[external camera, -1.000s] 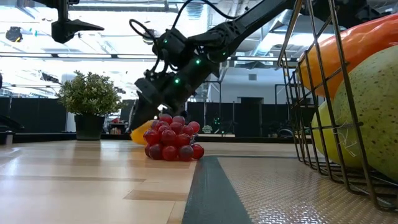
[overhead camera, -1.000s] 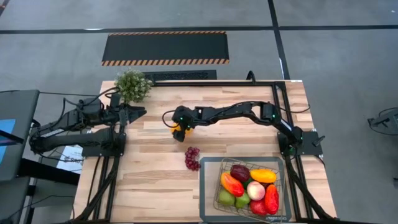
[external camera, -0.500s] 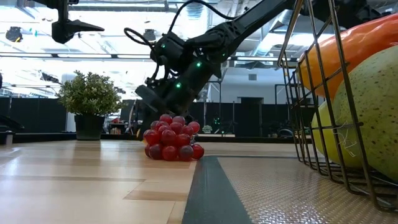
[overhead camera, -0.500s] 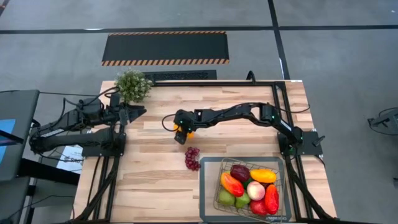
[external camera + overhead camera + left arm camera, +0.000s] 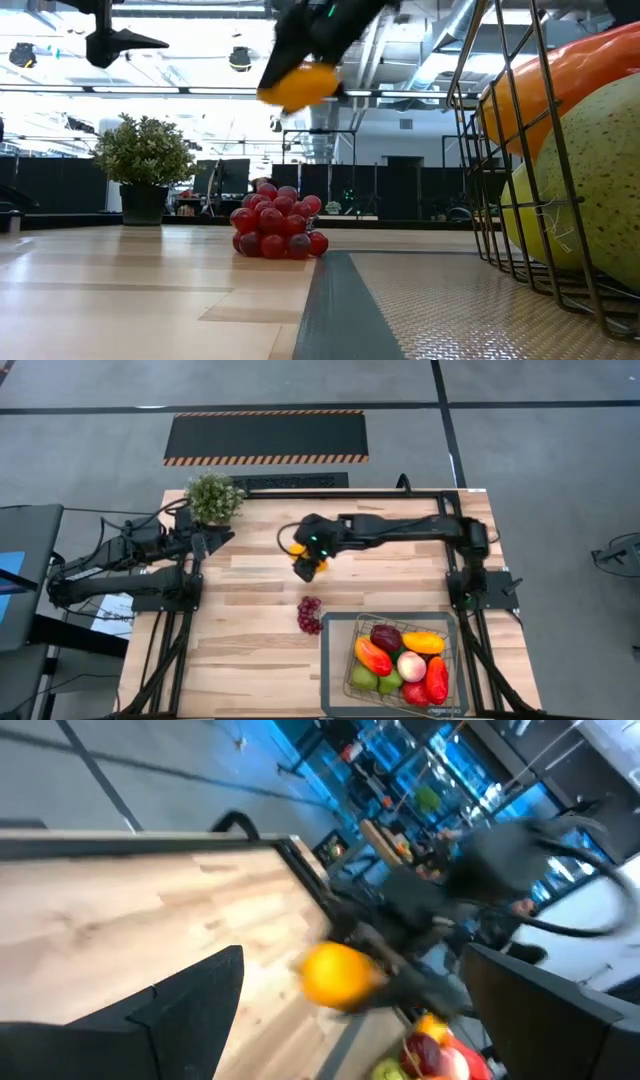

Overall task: Build produce basket
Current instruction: Put the yellow mango into the wire basket

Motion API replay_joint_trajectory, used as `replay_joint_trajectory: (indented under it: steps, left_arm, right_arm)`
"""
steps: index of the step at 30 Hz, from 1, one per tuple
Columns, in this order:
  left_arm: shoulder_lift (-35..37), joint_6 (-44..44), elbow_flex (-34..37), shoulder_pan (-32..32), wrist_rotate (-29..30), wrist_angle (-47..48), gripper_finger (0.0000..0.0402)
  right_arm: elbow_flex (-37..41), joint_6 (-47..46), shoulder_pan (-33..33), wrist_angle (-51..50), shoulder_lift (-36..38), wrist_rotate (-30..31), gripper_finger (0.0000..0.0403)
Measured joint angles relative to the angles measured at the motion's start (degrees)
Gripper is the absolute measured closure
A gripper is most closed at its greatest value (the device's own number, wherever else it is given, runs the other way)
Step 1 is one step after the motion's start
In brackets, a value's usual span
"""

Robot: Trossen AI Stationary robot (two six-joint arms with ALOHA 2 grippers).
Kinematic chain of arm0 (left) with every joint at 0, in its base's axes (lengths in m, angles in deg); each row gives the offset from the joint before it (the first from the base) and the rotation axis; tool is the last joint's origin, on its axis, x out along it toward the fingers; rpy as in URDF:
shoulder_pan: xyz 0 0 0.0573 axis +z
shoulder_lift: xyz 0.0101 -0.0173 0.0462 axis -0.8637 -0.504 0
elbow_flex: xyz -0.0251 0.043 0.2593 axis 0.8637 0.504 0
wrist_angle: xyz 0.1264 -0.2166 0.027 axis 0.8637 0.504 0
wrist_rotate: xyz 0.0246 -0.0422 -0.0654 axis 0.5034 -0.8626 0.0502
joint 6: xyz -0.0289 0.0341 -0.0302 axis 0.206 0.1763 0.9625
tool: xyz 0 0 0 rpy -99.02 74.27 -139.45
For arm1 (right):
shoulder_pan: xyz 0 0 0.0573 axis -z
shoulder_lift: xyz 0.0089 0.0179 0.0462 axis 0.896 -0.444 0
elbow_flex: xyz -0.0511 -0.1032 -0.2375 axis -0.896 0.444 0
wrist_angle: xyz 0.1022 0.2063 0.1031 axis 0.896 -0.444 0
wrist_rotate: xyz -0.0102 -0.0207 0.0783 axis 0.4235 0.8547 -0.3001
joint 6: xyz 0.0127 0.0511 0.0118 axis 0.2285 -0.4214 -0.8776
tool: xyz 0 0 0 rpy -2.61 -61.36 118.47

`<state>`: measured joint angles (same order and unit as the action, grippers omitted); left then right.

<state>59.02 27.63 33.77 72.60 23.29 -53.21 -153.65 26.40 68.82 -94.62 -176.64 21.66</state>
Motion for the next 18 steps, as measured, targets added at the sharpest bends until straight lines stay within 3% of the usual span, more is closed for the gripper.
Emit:
replay_joint_trajectory:
  steps: [9, 18]
  left_arm:
    - [0.0, -4.93, -0.02, 0.0, 7.79, -0.89, 0.0042]
    - [-0.91, -12.73, -0.09, 0.04, 7.02, -4.68, 0.0042]
  right_arm:
    - [-0.04, -19.67, -15.74, -17.48, 10.72, 0.22, 0.0121]
    - [0.06, -49.41, -34.42, -25.49, 8.87, 4.07, 0.012]
